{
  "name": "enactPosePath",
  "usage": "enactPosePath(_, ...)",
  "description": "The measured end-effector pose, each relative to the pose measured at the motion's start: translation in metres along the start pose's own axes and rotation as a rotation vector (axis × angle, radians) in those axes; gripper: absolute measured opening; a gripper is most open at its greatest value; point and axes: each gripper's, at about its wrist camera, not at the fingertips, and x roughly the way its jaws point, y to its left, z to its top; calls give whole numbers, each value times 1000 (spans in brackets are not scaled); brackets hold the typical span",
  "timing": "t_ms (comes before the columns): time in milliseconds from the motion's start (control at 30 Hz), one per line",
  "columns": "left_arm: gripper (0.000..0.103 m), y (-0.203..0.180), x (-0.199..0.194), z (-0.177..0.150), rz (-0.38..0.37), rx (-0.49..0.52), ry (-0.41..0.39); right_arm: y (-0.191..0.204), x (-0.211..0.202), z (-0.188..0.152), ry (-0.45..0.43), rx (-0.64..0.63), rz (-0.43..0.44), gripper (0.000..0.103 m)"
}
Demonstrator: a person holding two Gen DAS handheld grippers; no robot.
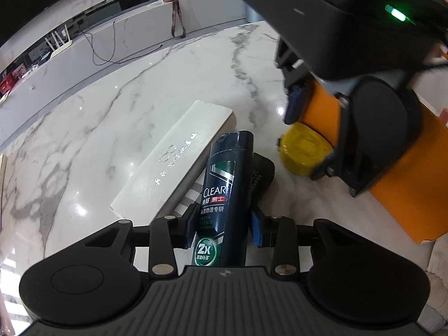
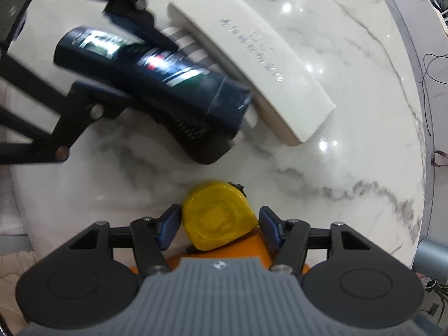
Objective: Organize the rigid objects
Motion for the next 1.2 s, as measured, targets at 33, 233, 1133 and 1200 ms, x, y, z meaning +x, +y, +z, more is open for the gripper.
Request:
enactPosePath(33,43,1,1,1,1,-9,-1,2,0,0,5,-8,1,62)
enactPosePath(233,42,2,-3,1,8,-28,-3,14,-4,-1,-4,-7,41,61)
enactPosePath(1133,43,13,4,0,-28,-84,-34,38,-5,3,0,-24,109,65)
enactPosePath(1200,43,12,4,1,-25,-85,-32,42,-5,3,5,-44,81,69)
